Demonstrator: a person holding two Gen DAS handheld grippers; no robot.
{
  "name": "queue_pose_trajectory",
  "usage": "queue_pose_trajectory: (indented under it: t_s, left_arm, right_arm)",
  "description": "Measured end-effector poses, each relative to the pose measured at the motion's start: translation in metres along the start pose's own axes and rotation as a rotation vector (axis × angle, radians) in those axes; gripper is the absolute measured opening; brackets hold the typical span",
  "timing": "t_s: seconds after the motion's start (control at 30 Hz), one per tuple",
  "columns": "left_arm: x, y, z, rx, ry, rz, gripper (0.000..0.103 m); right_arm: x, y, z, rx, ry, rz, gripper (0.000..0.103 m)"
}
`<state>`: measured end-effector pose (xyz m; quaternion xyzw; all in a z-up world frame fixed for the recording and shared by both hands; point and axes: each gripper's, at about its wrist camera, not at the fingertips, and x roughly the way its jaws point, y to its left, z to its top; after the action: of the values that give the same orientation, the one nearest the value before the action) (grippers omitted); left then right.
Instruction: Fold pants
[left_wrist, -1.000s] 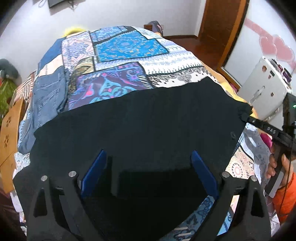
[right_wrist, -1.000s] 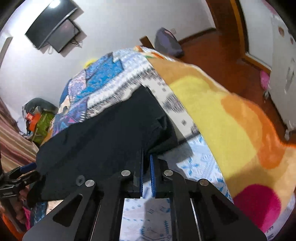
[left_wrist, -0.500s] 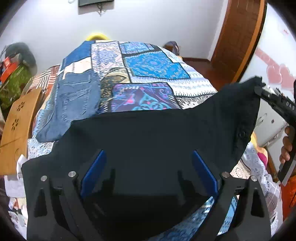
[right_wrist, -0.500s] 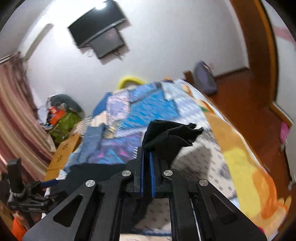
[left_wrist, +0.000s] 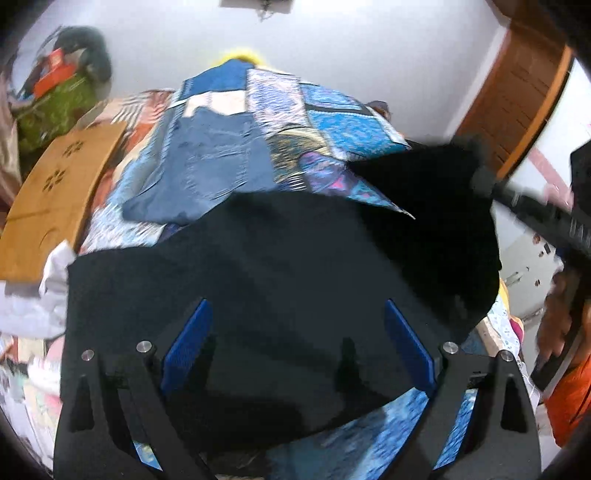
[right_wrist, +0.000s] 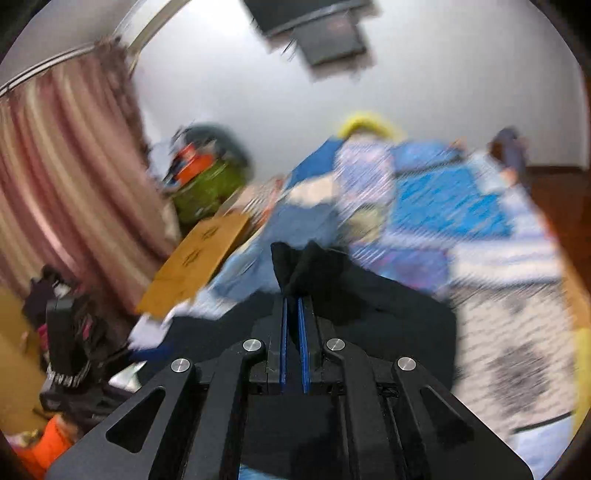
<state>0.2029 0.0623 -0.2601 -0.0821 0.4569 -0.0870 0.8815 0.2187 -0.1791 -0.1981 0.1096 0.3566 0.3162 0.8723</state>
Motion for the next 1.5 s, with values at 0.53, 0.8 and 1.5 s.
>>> queue_pose_trajectory:
  t_s: [0.53, 0.8, 1.5]
  left_arm:
    - [-0.002, 0.03, -0.024, -0.082, 0.022, 0.037, 0.095]
    - [-0.003, 0.026, -0.024, -0.076, 0.01, 0.056, 0.095]
    - [-0.017, 0.037, -0.03, -0.092, -0.018, 0.059, 0.095]
  right_arm:
    - [0.062, 0.031, -0.07, -0.155, 0.294, -0.01, 0.013]
    - [0.082, 0.051, -0.066, -0.302, 0.271, -0.086, 0.046]
    - [0.053, 0.041, -0.027, -0.201, 0.206, -0.004, 0.011]
